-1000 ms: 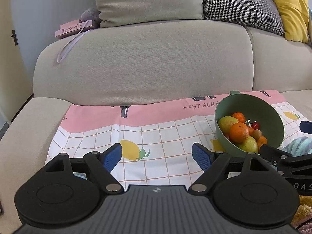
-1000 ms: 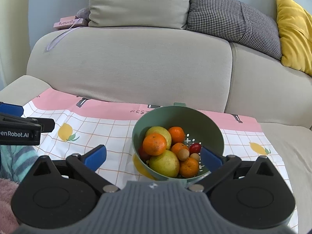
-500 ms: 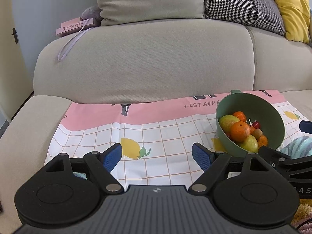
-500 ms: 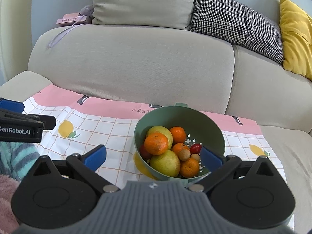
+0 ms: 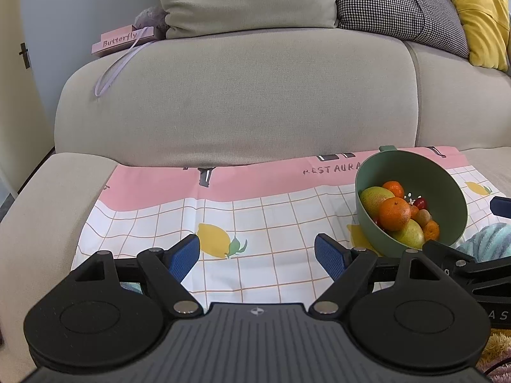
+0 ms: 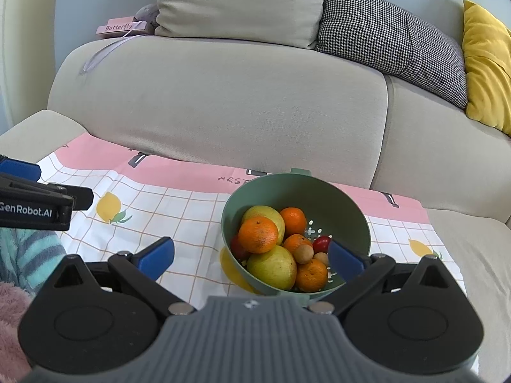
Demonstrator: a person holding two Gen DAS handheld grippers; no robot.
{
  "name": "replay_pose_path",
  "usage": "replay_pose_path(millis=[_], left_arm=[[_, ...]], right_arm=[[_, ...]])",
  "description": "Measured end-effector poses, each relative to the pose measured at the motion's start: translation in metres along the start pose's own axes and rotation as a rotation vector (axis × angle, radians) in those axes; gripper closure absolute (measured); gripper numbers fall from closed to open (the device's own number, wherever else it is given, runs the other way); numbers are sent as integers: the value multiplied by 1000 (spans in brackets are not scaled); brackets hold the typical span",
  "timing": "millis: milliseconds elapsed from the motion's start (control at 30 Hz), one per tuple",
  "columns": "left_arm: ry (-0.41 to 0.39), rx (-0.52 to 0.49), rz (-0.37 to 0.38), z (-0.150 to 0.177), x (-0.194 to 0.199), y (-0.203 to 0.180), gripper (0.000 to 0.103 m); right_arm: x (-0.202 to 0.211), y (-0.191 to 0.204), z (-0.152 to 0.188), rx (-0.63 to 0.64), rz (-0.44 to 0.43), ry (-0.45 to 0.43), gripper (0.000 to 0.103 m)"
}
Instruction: Organize fruits
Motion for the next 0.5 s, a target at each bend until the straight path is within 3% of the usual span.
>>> replay_pose_path(millis=[500], left_arm=[[3, -1, -1, 0, 0, 0, 7]], right_arm=[[-1, -2, 1, -4, -3, 2, 4]])
Point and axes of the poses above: each gripper's, at about its wrist camera, not at the fingertips, and x roughly against the way its jaws point, y to its left, z to its underside, the point moved 7 cm from there along -x, roughly the way its jaws point, and after that the axes turned 1 degree about -x, right-handed, at the moved point
